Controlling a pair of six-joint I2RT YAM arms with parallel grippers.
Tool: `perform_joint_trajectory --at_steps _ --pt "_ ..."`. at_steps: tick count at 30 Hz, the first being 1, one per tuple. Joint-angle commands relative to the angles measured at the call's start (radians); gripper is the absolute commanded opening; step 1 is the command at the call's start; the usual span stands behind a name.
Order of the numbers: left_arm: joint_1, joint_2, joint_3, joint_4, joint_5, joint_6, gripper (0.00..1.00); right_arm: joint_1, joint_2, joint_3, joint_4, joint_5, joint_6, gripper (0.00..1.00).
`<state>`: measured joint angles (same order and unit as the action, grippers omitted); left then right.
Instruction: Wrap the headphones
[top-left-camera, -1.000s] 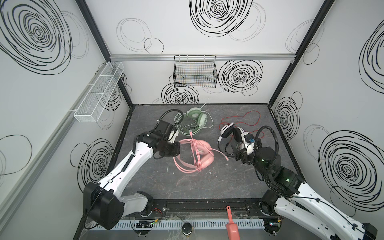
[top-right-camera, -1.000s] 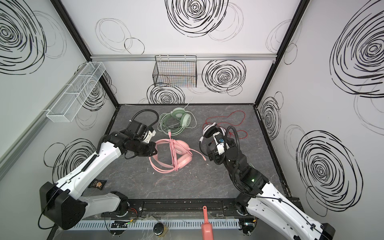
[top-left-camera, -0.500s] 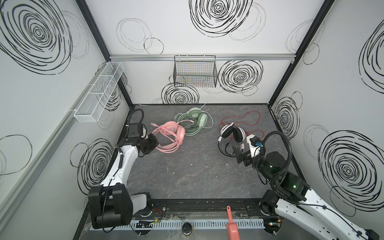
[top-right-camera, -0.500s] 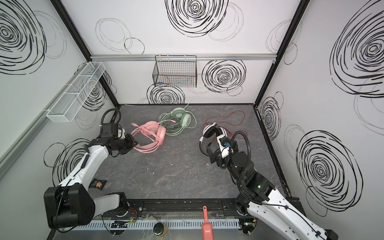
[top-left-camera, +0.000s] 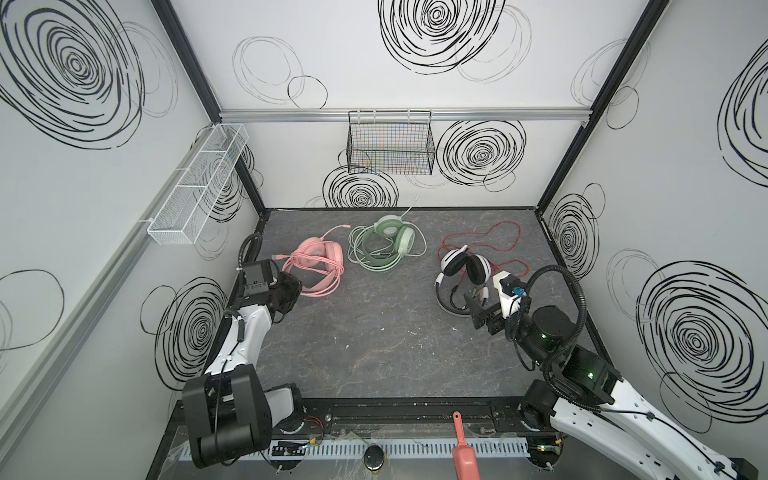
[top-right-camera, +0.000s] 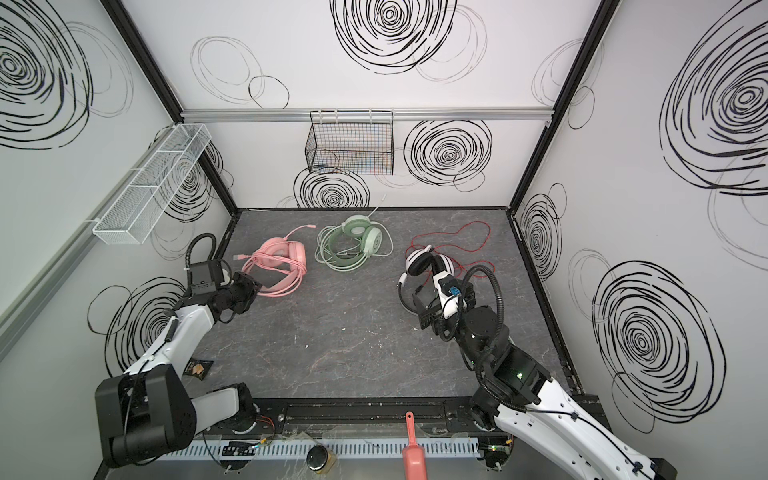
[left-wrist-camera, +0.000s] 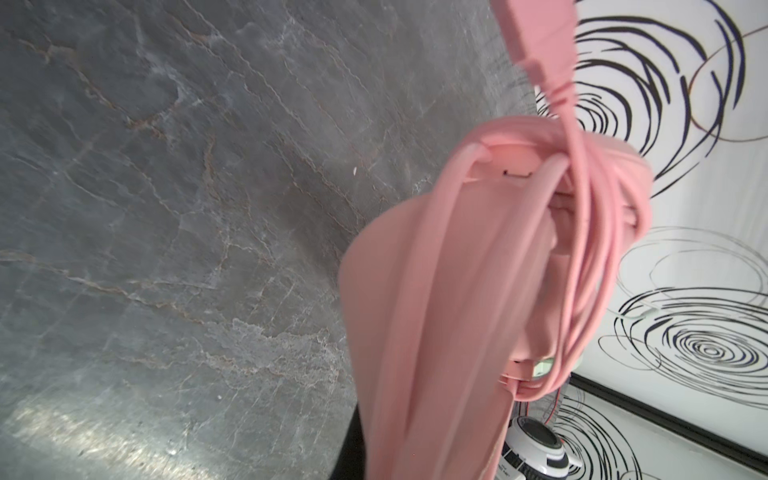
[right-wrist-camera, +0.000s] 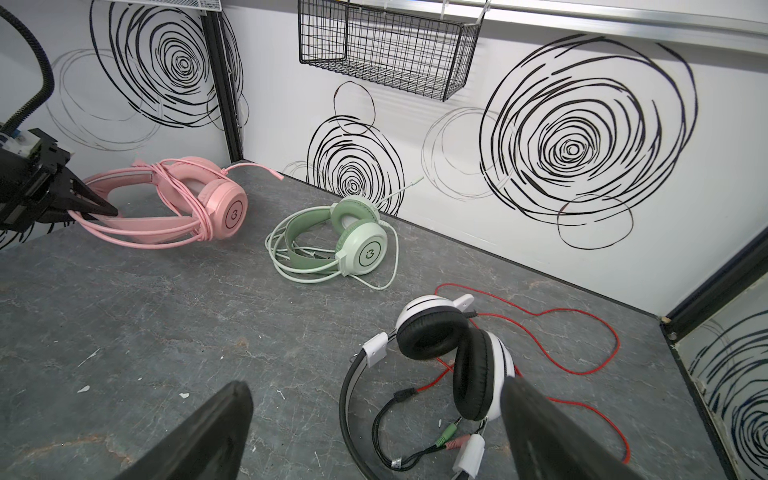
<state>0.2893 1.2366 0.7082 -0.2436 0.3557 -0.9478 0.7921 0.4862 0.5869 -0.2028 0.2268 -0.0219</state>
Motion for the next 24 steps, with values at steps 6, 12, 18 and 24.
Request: perform_joint_trajectory --at_steps 6,12,18,24 --pt "0.006 0.164 -0.002 0.345 0.032 -0.116 0.00 0.007 0.022 -0.002 0.033 0.005 0.009 0.97" --pt "-0.003 0.279 0.024 0.423 0.030 -0.126 0.00 0.007 0.046 0.008 0.027 0.012 0.010 0.97" --pt "-0.003 0.390 0.063 0.449 0.036 -0.121 0.00 0.007 0.067 0.012 0.019 0.045 0.011 0.97" --pt "0.011 0.479 0.132 0.397 0.048 -0.088 0.30 0.007 0.112 0.039 -0.016 0.066 0.014 0.97"
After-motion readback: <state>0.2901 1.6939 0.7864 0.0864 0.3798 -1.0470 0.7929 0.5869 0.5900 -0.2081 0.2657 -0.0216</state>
